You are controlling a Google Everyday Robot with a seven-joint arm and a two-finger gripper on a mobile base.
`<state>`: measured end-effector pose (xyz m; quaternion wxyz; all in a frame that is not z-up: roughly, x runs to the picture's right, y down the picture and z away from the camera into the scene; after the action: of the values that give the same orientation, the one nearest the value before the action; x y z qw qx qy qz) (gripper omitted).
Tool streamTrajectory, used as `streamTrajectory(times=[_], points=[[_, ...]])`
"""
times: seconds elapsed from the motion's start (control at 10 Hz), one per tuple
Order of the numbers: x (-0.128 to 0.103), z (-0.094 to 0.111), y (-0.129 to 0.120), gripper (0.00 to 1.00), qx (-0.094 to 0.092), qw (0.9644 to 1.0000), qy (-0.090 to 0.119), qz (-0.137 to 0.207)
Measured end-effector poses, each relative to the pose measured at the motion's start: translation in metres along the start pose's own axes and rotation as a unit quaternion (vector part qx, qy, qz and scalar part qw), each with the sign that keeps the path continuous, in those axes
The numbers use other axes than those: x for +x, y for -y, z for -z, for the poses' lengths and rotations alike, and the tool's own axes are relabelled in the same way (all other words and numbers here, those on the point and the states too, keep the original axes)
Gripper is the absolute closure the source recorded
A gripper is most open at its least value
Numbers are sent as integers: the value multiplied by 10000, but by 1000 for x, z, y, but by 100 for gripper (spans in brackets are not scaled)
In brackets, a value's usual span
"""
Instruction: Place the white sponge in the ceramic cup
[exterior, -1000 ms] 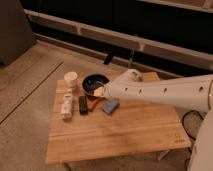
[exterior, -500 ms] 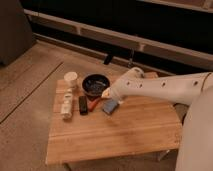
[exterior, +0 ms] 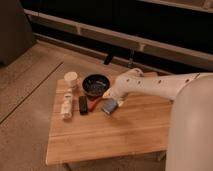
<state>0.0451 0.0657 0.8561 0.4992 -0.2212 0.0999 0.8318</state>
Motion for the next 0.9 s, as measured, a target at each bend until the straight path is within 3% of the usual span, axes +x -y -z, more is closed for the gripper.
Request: streamTrajectory(times=[0.6, 0.9], points=[[-7, -5, -1, 35, -28, 10000, 49, 34], [-17, -23, 26, 35, 533, 9984, 122, -134]])
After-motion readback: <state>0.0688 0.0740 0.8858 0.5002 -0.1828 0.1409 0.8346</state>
